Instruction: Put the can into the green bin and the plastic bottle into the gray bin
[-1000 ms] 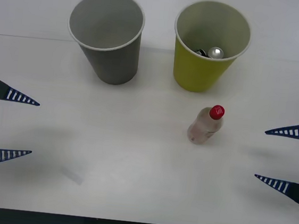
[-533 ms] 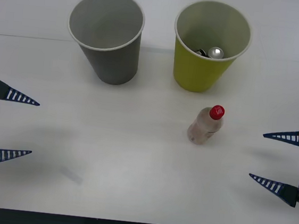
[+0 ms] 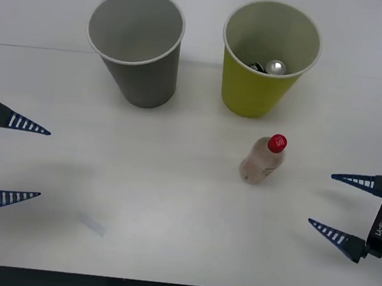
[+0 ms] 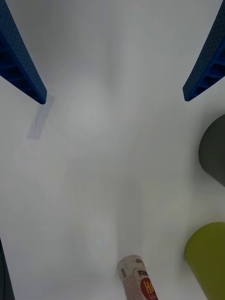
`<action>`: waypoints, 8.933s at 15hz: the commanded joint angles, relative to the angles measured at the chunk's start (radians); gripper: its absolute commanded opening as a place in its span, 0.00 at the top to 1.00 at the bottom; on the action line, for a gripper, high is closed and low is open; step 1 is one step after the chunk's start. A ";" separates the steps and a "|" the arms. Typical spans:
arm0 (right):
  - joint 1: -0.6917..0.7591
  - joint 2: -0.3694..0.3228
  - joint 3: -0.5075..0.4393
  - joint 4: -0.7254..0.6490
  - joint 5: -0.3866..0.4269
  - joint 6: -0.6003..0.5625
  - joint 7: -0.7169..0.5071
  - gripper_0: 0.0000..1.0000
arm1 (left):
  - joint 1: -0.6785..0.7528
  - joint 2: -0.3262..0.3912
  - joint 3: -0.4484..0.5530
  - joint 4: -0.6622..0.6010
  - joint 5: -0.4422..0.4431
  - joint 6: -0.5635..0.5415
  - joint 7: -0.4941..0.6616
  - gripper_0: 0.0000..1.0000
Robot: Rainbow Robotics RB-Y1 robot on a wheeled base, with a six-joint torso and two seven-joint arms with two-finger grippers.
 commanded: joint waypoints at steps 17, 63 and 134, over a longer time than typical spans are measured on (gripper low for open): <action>-0.252 0.296 0.055 0.317 -0.029 -0.006 0.224 0.00 | 0.000 0.000 0.000 0.000 0.000 0.000 0.000 0.00; -0.128 0.225 -0.086 -0.773 0.625 -0.258 -0.927 1.00 | 0.000 0.000 0.000 0.000 0.000 0.000 0.000 0.00; -1.487 0.534 0.445 0.299 1.131 -0.045 -1.395 0.00 | 0.000 0.000 0.000 0.000 0.000 0.000 0.000 0.00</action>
